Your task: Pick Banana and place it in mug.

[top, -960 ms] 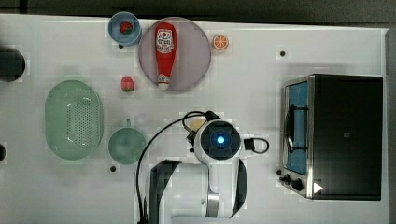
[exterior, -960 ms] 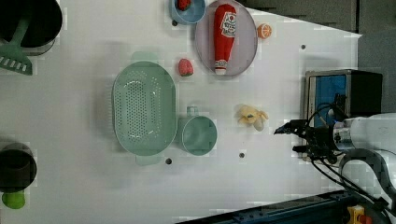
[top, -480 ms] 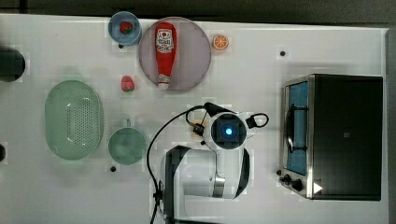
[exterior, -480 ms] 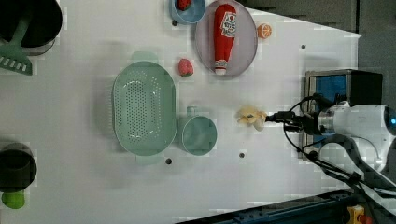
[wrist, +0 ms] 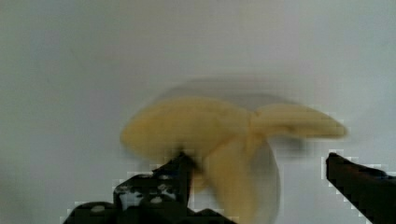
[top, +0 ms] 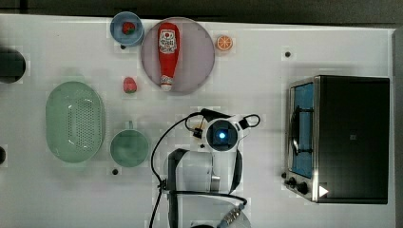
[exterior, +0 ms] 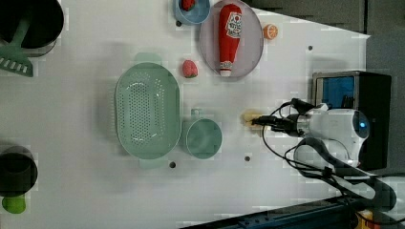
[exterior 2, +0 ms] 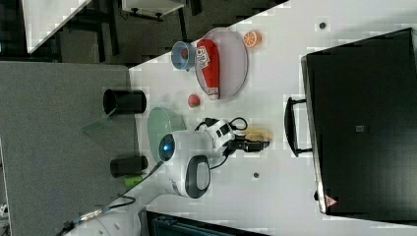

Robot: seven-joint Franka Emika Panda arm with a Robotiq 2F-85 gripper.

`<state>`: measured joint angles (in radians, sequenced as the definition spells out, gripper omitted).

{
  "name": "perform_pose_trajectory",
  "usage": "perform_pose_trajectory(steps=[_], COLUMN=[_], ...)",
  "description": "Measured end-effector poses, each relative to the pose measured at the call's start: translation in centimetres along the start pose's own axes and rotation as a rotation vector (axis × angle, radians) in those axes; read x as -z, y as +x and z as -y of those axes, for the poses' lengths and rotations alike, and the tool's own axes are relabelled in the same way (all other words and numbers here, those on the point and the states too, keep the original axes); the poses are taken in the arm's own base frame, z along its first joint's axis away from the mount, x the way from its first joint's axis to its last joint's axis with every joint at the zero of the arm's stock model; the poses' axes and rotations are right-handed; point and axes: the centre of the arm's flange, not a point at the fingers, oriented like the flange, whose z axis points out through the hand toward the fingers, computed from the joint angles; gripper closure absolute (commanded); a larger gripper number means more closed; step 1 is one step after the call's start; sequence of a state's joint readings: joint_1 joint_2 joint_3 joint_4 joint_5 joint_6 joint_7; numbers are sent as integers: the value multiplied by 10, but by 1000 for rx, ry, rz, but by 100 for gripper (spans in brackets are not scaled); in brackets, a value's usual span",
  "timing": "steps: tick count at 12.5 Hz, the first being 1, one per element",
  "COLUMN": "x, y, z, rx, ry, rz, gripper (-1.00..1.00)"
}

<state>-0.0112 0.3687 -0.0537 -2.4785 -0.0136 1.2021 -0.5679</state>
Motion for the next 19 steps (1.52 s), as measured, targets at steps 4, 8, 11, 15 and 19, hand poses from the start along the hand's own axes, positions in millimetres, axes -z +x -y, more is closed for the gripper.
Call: perform_pose_trajectory(steps=[4,8,11,15,19], x=[-10,7,29,74,207], y=[-10,-4,6,-5,-3], z=[7,15,19,4,-5], rx=[15,39,47,18,13], ry=[0,12,27,14,25], rz=[18,-26,-74,-1,-56], gripper=[-43,45,46,45,45])
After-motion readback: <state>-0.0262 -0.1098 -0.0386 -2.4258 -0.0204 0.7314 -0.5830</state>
